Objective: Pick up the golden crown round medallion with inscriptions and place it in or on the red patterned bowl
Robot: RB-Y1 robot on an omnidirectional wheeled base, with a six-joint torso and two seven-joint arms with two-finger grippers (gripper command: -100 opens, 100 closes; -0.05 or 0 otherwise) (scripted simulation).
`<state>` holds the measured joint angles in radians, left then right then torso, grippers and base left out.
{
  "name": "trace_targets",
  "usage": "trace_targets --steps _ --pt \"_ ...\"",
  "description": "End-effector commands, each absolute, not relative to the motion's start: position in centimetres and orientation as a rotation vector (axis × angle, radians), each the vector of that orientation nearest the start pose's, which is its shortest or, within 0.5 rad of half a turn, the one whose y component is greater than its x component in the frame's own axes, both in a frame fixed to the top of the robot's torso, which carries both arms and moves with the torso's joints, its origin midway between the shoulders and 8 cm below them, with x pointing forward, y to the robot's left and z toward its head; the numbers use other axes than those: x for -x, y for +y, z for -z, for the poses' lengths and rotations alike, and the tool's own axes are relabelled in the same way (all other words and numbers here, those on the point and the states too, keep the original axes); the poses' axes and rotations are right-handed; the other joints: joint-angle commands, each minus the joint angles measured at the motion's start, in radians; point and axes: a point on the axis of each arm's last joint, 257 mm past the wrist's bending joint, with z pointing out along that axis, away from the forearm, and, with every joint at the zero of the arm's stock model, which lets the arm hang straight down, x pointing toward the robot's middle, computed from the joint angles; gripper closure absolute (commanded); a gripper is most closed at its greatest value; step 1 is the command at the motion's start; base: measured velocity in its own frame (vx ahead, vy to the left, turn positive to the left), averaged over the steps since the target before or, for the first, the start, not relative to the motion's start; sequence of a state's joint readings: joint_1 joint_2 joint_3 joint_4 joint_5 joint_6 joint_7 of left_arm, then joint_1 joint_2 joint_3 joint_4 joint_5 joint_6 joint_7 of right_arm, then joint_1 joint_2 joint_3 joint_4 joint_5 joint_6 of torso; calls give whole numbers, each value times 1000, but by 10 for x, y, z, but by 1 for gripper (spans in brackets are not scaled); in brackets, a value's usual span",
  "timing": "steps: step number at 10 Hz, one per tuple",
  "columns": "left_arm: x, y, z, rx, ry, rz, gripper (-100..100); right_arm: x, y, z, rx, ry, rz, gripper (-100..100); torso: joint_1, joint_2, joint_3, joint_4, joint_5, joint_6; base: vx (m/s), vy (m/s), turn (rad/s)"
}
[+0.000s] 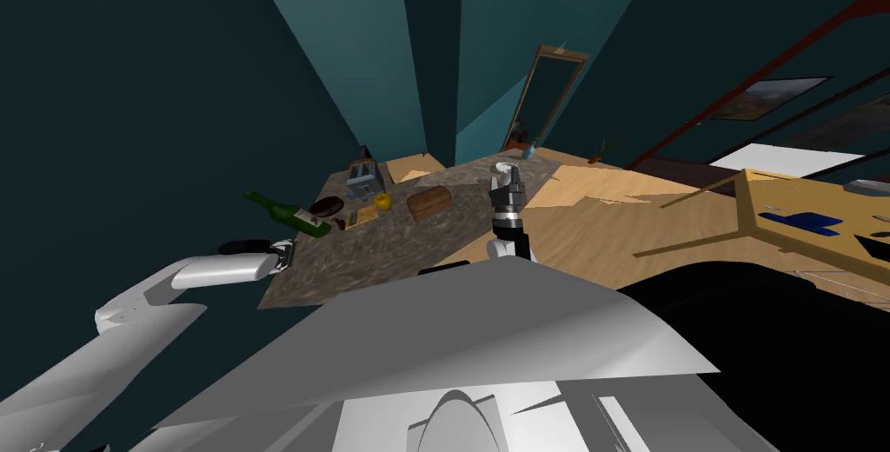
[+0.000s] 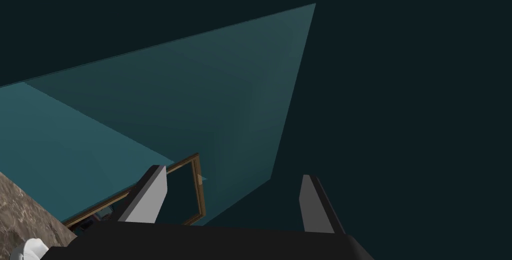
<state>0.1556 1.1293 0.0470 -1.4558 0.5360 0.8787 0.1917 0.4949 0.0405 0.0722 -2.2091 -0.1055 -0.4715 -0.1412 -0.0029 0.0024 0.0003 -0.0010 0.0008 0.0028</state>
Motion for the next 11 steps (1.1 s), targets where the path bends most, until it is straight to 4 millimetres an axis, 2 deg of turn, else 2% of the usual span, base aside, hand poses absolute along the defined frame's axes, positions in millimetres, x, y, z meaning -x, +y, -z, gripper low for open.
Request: trace_targets --steps 1,4,6,8,11 --pt "-343 688 274 1791 1598 -66 -100 -364 -272 12 -896 527 -1546 0 0 0 0 0 0 0 -127 3 -154" --pt "-326 692 270 1825 1620 -103 -100 -364 -272 12 -895 527 -1546 0 2 3 2 1 0 0 -119 15 -184" --pt "-324 688 267 1829 1644 -102 -100 -364 -272 12 -896 527 -1546 0 1 0 0 0 0 0 -78 -3 -233" --pt "-341 670 267 1822 1661 -45 -100 -364 -272 12 -896 527 -1546 0 1 -2 -1 0 0 1 -57 11 -257" --pt "-359 655 266 1814 1660 7 -100 -364 -272 12 -896 527 -1546 0 8 -6 -3 -1 2 0 -4 94 -97"
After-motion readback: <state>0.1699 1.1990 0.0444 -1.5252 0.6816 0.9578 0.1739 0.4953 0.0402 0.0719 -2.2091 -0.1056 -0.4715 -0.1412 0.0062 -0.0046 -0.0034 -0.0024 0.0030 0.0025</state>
